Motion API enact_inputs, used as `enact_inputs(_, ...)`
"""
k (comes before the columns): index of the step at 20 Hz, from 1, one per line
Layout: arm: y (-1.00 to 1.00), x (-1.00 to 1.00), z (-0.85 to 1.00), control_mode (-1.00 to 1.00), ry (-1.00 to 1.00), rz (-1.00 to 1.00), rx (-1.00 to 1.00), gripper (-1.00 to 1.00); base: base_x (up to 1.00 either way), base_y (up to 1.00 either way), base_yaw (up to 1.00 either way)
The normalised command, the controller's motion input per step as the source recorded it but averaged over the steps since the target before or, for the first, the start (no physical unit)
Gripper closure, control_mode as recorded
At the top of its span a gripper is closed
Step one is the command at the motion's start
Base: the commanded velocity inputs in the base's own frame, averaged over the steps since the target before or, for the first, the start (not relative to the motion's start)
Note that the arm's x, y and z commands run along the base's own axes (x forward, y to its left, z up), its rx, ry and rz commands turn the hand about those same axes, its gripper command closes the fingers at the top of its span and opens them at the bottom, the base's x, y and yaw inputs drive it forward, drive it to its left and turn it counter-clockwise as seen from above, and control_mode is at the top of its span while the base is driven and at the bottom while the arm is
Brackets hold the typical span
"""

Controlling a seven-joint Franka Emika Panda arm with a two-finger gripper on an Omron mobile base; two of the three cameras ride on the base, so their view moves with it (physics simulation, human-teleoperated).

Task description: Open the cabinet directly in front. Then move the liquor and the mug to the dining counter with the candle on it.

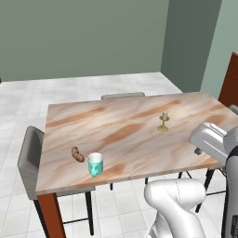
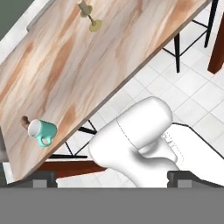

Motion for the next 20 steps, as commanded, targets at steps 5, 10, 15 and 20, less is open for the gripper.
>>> enact_inputs(5,0.0,-0.06,0.0,-1.0,-0.09,0.0,0.0,-1.0,0.0,0.0,0.0)
enact_inputs(10,0.0,-0.02,0.0,-1.0,-0.09,0.0,0.0,-1.0,0.0,0.0,0.0)
enact_inputs(15,0.0,0.0,0.0,1.0,0.0,0.0,0.0,-1.0,-0.26,-0.03,-0.08)
enact_inputs(20,0.0,0.0,0.0,1.0,0.0,0.0,0.0,-1.0,-0.28,-0.12,-0.16)
